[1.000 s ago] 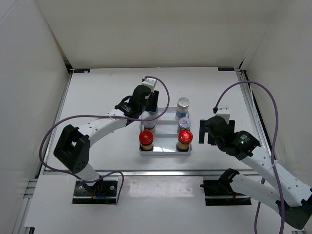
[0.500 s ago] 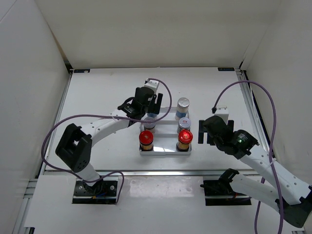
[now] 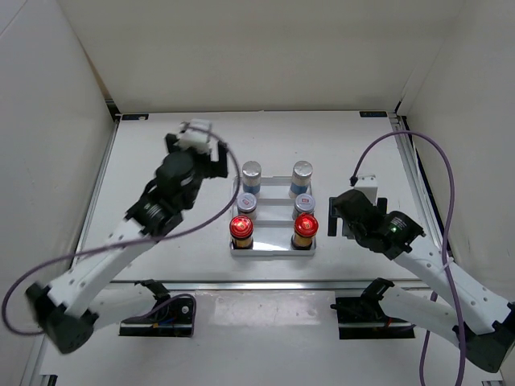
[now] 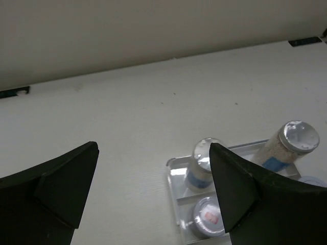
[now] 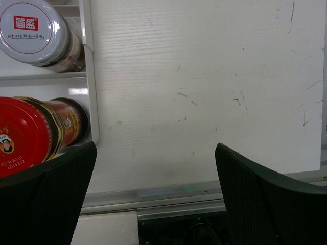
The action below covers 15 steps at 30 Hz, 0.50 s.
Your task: Organize the condiment bottles
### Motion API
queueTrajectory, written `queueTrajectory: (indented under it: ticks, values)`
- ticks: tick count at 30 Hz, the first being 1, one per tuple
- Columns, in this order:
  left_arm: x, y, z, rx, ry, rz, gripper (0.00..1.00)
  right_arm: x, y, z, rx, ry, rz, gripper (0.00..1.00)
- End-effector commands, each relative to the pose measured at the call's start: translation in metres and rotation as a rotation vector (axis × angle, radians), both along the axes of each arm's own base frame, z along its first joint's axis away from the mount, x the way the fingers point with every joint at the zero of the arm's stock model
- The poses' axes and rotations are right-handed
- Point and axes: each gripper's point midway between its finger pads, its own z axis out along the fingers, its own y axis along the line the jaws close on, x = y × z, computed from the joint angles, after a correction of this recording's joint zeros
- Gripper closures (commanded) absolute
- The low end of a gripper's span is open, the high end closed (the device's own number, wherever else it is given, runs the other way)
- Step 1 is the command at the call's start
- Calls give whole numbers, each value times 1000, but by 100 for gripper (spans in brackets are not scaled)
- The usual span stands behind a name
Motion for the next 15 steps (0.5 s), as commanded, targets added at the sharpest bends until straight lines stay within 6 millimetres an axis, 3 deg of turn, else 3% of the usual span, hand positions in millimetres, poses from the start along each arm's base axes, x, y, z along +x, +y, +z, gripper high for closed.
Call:
queueTrajectory:
  ticks: [1,2,3,6,7,9,15]
  values:
    - [-35,63,4,110,-123,95,0,5,2,19,33,-48,-26,0]
    - [-40,72,0,115,-146,104,0,4,1,21,43,-57,-26,0]
    - [-46,82,-34,182,-116,105,0,5,4,24,70,-71,-20,0]
    - [-65,102,-37,139,-207,126,0,3,10,21,94,-72,20,0]
    - [-74,106,-46,110,-224,127,0,2,11,21,100,-66,26,0]
    - [-79,106,-44,84,-265,114,0,3,11,18,93,-66,33,0]
    - [-75,113,-42,84,-310,169,0,4,7,27,90,-93,17,0]
